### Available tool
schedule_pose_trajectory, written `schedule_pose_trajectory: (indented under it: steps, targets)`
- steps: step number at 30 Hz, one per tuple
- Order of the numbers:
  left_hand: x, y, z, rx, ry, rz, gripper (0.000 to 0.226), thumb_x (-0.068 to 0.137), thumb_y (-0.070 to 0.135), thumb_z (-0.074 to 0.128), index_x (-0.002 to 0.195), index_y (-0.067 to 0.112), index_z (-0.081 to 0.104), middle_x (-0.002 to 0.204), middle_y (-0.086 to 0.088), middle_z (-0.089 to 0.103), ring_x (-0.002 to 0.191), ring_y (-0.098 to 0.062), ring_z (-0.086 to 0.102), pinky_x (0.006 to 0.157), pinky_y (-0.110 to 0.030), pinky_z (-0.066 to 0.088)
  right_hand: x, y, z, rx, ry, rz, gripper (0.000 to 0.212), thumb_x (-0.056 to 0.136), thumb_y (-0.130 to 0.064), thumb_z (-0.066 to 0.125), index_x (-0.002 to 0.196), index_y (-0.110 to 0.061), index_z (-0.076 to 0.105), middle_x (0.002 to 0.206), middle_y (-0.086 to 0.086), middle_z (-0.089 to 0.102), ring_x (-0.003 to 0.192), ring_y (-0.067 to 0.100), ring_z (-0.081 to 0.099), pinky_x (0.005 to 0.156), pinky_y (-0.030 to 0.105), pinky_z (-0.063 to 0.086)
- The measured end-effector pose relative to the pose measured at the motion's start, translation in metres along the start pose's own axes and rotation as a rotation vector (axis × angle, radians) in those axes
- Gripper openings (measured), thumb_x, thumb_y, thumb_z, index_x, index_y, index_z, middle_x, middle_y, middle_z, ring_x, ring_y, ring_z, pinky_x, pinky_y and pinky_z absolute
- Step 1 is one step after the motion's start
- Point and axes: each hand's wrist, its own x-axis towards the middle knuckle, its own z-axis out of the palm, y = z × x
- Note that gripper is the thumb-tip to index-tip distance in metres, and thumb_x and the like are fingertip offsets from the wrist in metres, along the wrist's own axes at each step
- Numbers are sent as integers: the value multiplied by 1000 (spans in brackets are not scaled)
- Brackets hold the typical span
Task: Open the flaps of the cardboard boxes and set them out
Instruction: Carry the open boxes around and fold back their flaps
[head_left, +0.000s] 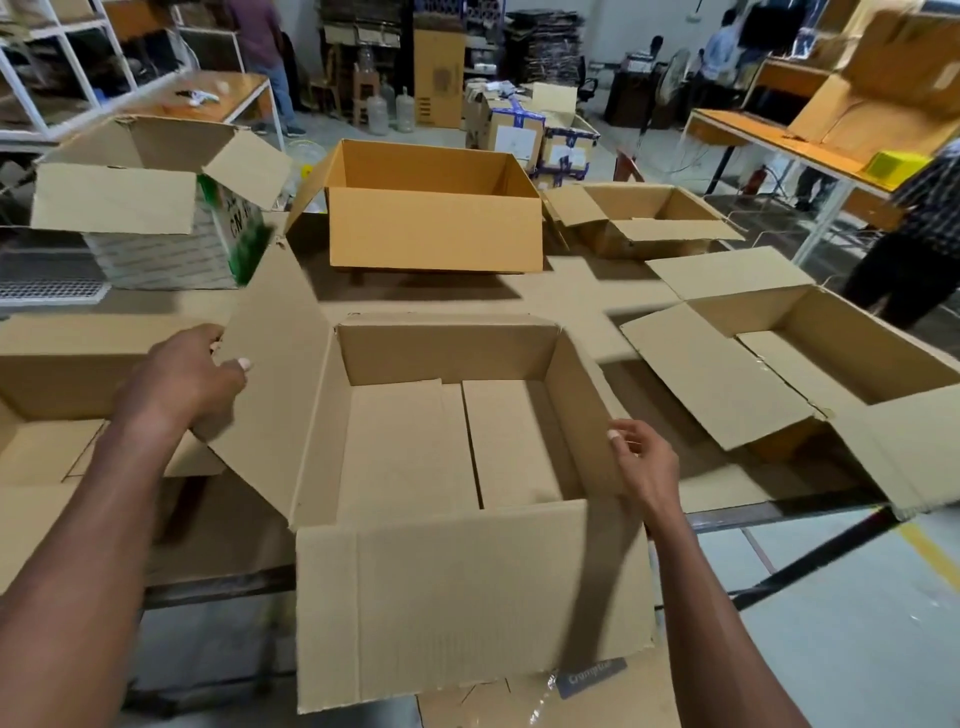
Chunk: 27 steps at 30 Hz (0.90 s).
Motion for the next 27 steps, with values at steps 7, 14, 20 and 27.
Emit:
schedule_pose_trajectory:
  steps: [7,14,20,27]
  targets:
    - [-7,26,1,-47,-43,-16,52,91,24,60,140,29,45,133,-15,61,117,-41,57,97,-47,48,58,85,-22,-218,-86,421,47,89,-49,53,116,-15,68,115,14,70,104,35,62,95,41,49]
    - [-18,45,8,-104,-88,58,74,93,13,53,151,48,24,158,4,41,142,-28,42,115,-51,36,73,128,-25,-233,-286,573,65,94,-57,45,110,2,65,107,22,68,91,37,67,85,47,58]
    - [-22,50,12,-29,-25,51,71,96,13,53,152,48,24,157,0,42,138,-36,44,111,-54,39,72,114,-38,-180,-255,573,46,97,-47,50,90,-3,61,86,22,63,72,32,59,68,39,50]
    - [-22,48,15,3,-24,60,73,96,13,54,151,49,24,158,-5,39,139,-38,42,111,-55,39,82,89,-91,-270,-38,392,56,83,-50,67,125,-12,63,125,17,66,111,35,62,97,44,48]
